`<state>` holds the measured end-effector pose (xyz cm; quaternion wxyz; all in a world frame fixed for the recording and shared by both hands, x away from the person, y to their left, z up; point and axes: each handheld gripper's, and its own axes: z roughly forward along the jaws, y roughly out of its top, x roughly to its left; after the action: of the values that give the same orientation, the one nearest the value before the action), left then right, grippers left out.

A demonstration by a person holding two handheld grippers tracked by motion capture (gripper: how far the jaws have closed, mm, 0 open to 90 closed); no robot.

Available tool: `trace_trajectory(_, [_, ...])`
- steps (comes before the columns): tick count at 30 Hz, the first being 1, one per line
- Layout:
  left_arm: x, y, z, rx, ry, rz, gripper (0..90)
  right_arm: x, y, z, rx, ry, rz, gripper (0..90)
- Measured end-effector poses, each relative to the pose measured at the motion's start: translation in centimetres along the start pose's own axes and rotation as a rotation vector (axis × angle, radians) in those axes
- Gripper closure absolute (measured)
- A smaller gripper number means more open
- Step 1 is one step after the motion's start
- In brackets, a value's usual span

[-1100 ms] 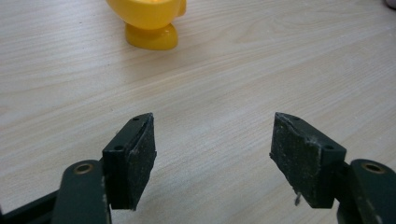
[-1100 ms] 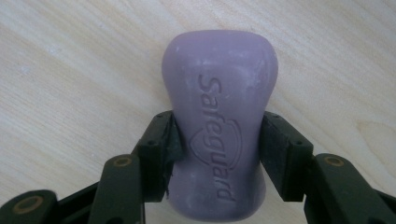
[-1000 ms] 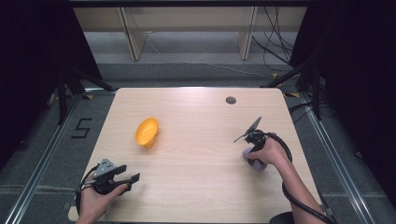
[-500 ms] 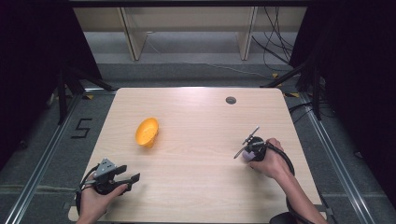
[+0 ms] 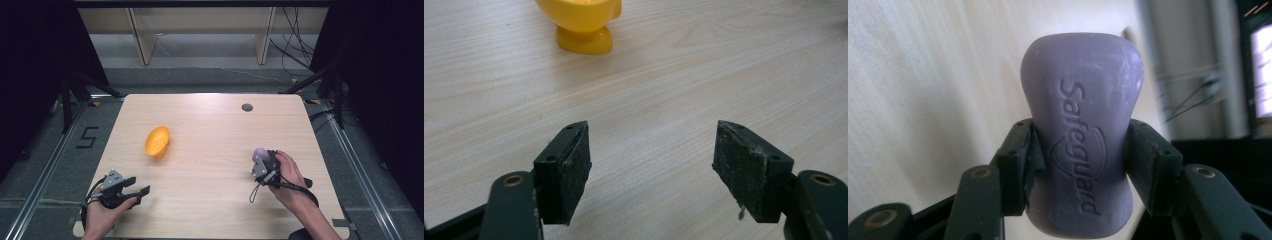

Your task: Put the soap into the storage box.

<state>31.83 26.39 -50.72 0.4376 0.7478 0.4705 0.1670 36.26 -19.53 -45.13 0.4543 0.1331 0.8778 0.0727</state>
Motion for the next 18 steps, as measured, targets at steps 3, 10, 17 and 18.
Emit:
trace_trajectory(3, [0.0,0.0,0.0,0.000,-0.002,0.000,30.5,0.2,0.2,-0.7,-0.037,-0.073,-0.075,49.8])
trace_trajectory(10, [-0.2,0.2,0.2,-0.010,-0.022,0.012,30.0,1.3,0.7,-2.8,-0.153,-0.218,-0.202,49.8])
trace_trajectory(17, [-1.3,1.3,0.7,-0.033,-0.097,0.023,28.8,1.7,1.0,-4.1,-0.201,-0.285,-0.254,49.8])
trace_trajectory(18, [-1.5,1.6,0.7,-0.034,-0.110,0.035,28.7,2.0,1.0,-4.3,-0.199,-0.284,-0.230,49.8])
